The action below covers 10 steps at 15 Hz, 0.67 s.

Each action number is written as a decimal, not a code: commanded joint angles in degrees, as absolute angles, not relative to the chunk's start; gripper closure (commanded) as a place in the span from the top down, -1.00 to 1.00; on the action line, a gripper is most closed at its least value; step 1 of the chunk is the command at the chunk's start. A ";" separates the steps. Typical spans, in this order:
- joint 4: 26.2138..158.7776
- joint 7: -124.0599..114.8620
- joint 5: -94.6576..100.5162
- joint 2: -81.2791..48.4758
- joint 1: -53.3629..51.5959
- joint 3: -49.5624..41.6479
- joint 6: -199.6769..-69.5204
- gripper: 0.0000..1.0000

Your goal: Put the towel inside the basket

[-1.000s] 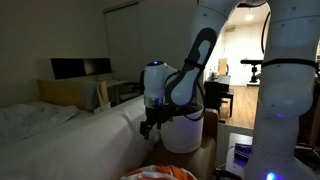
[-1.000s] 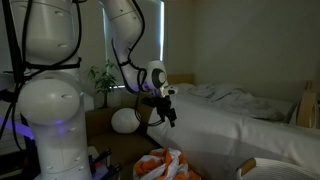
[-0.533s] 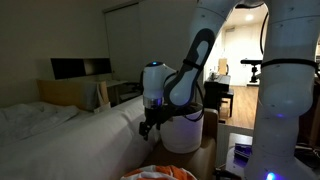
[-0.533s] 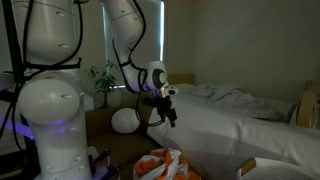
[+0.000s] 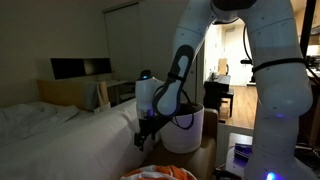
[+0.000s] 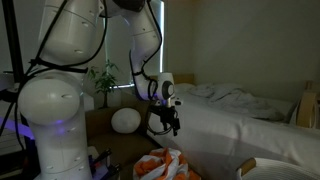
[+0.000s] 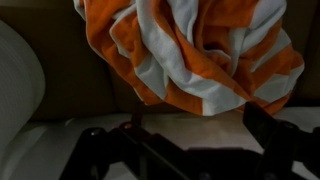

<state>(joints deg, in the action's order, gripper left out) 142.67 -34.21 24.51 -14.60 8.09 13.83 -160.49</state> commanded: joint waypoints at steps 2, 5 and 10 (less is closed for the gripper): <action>135.56 -27.98 22.16 -24.23 -0.24 6.59 -160.55 1.00; 131.07 -23.46 18.74 -31.41 -5.36 3.05 -160.44 1.00; 122.98 -19.85 13.94 -43.41 -11.56 -1.11 -160.46 1.00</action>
<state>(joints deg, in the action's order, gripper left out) 127.61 -24.57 17.78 -37.31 -10.19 0.00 -160.38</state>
